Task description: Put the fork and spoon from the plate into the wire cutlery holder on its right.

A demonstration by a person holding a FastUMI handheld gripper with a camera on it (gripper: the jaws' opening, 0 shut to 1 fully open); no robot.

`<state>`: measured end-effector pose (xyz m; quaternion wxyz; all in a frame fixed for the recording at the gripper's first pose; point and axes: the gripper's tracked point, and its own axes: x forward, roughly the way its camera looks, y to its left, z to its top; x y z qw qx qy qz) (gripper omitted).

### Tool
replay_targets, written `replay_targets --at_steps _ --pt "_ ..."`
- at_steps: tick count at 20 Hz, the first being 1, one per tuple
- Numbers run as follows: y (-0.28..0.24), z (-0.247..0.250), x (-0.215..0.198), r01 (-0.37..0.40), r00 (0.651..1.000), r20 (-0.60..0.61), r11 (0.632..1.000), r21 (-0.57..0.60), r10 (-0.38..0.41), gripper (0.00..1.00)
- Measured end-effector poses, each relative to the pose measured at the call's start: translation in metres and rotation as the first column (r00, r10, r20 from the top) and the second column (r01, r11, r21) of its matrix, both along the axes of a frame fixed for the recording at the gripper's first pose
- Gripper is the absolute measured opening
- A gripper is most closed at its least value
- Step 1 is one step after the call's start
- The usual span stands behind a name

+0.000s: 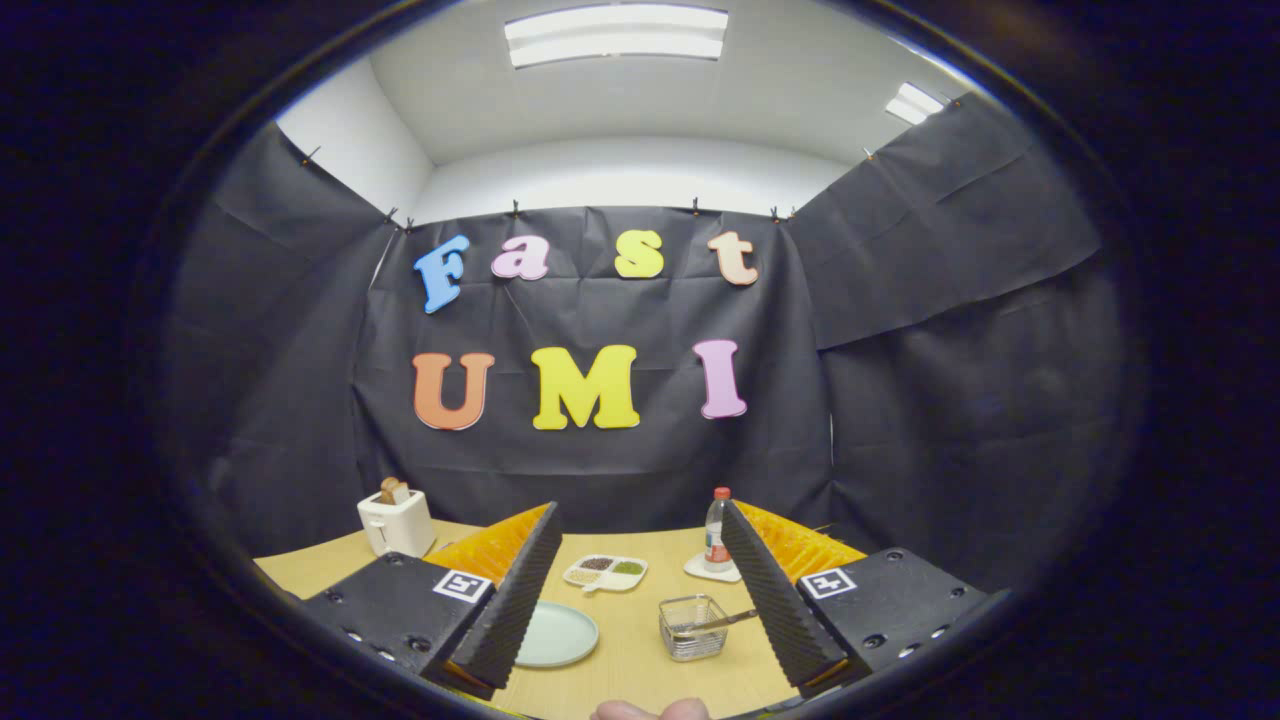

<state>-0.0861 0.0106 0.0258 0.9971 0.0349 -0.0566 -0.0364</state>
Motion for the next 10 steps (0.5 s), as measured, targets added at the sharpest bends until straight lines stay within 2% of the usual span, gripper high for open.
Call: replay_targets --at_steps 10 --pt "0.010 -0.012 0.013 -0.019 0.999 -0.033 1.000 0.007 0.019 0.96"
